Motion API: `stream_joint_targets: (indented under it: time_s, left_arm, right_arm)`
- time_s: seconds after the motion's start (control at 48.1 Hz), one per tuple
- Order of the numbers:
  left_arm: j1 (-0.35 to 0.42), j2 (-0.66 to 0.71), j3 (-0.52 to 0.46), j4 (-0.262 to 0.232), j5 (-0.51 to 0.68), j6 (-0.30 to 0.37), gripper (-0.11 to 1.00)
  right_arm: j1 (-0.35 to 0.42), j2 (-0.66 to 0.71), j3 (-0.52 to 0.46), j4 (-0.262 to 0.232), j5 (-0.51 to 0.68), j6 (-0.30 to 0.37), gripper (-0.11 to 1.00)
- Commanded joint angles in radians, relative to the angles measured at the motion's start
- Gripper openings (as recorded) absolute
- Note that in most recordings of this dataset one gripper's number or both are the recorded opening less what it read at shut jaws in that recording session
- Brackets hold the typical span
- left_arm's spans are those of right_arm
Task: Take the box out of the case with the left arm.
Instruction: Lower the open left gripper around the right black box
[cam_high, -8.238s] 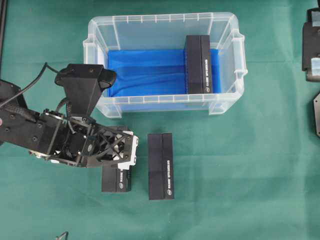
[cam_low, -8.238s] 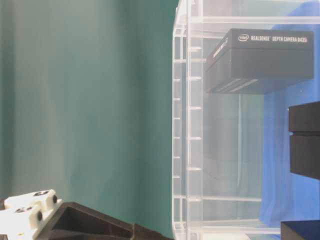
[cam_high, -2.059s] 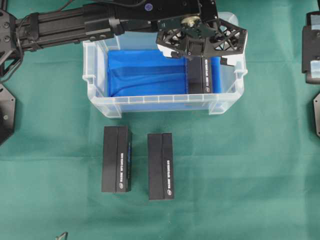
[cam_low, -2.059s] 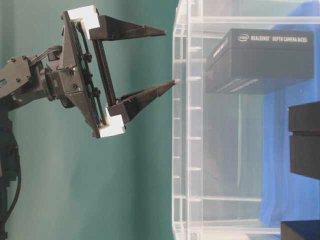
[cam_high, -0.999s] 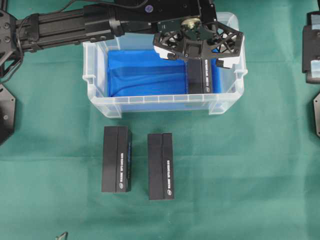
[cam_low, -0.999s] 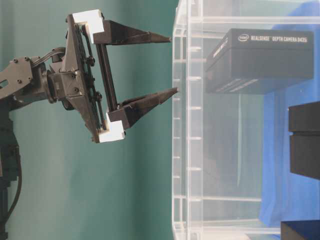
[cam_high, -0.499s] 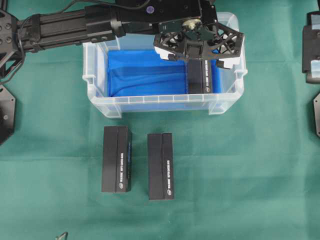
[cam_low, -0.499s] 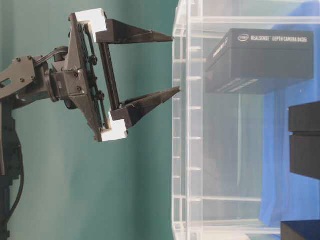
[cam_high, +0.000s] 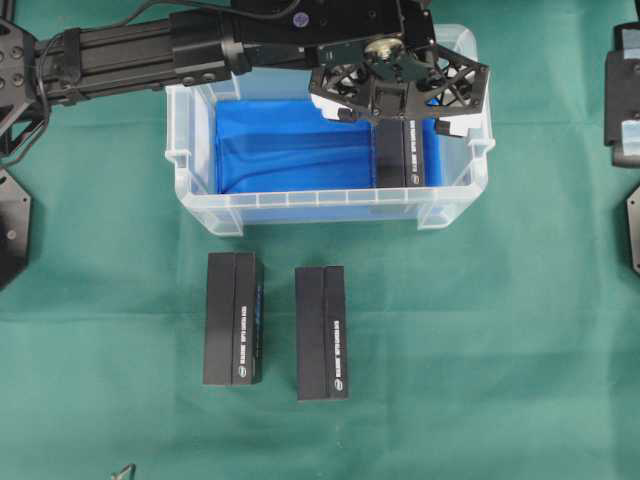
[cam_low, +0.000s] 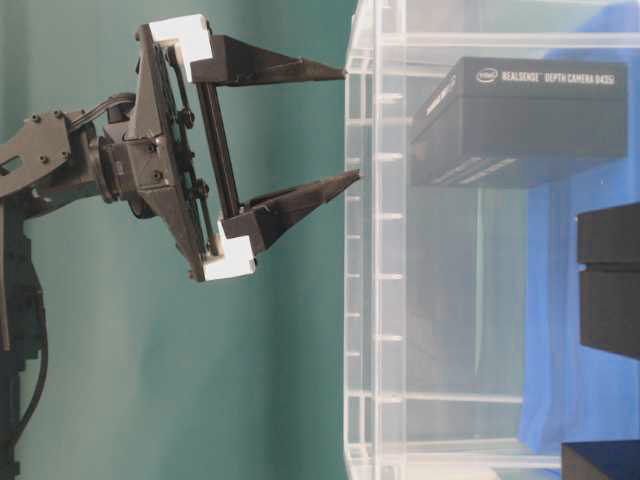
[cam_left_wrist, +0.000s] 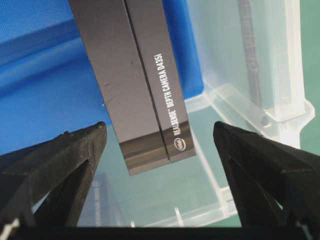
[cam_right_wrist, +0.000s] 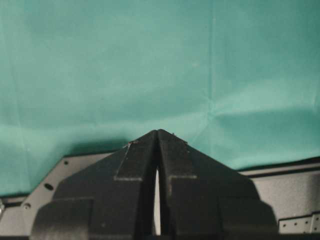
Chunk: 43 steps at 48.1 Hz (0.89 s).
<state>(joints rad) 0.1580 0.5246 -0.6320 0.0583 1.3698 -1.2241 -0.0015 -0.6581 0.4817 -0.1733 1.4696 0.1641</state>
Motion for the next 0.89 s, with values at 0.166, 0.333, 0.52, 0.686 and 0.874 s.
stream_joint_targets:
  time_s: [0.166, 0.333, 0.52, 0.686, 0.874]
  left_arm:
    - [-0.005, -0.015, -0.015, 0.002, -0.003, -0.002, 0.89]
    - [-0.005, -0.009, -0.008, 0.003, -0.003, -0.002, 0.89]
    - [-0.002, -0.011, 0.023, 0.008, -0.012, -0.003, 0.89]
    - [0.006, -0.018, 0.061, 0.008, -0.044, -0.017, 0.89]
    - [0.009, -0.020, 0.087, 0.009, -0.075, -0.057, 0.89]
  right_arm:
    - [0.000, -0.003, -0.011, 0.002, -0.002, 0.002, 0.00]
    - [0.000, -0.003, -0.012, 0.000, -0.002, 0.002, 0.00]
    - [0.000, -0.003, -0.011, 0.002, -0.002, 0.002, 0.00]
    - [0.000, -0.003, -0.011, 0.002, -0.002, 0.002, 0.00]
    - [0.000, -0.003, -0.011, 0.002, -0.002, 0.002, 0.00]
